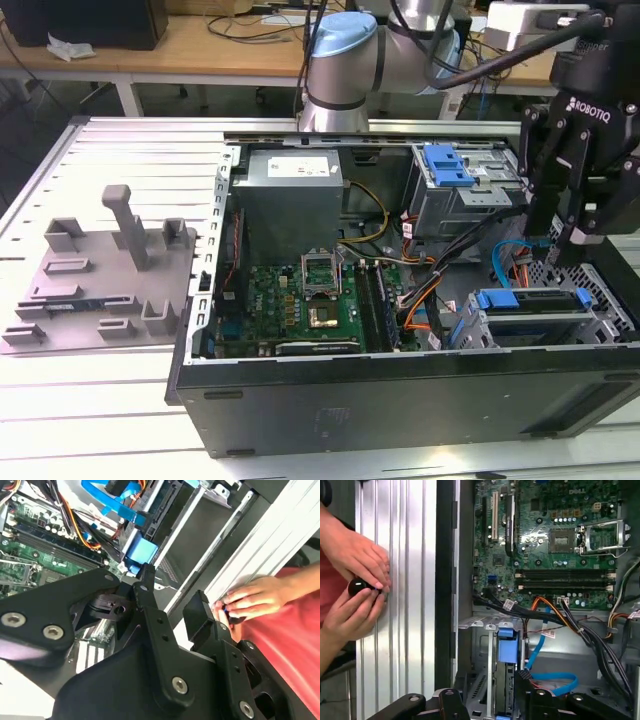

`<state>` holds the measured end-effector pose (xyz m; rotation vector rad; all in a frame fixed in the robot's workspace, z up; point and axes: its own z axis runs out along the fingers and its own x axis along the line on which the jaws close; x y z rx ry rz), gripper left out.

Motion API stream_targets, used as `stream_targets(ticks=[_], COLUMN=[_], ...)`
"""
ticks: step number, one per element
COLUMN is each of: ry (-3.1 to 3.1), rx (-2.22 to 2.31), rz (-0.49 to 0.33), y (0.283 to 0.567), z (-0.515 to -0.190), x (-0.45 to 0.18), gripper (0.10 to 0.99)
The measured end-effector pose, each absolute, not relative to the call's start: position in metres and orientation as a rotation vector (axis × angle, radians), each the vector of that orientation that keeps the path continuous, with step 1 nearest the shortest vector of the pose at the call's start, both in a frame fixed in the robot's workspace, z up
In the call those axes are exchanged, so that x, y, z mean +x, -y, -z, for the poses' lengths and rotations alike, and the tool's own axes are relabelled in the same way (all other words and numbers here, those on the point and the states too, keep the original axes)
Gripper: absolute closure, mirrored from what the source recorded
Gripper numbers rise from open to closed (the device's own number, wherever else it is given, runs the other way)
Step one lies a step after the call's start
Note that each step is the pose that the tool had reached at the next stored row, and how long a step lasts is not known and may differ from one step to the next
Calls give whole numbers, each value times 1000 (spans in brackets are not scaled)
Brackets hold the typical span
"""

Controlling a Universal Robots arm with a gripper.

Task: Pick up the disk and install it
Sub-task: 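Insert the first disk wire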

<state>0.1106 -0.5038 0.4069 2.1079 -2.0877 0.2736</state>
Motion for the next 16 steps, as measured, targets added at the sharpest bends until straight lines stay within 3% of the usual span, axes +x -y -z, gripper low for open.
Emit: stream_targets(ticks=[7, 16], ry=[2183, 2169], rx=[1959, 1938], rz=[-294, -326], y=[496, 462], z=[-399, -393], x=[115, 122], gripper=[580, 580])
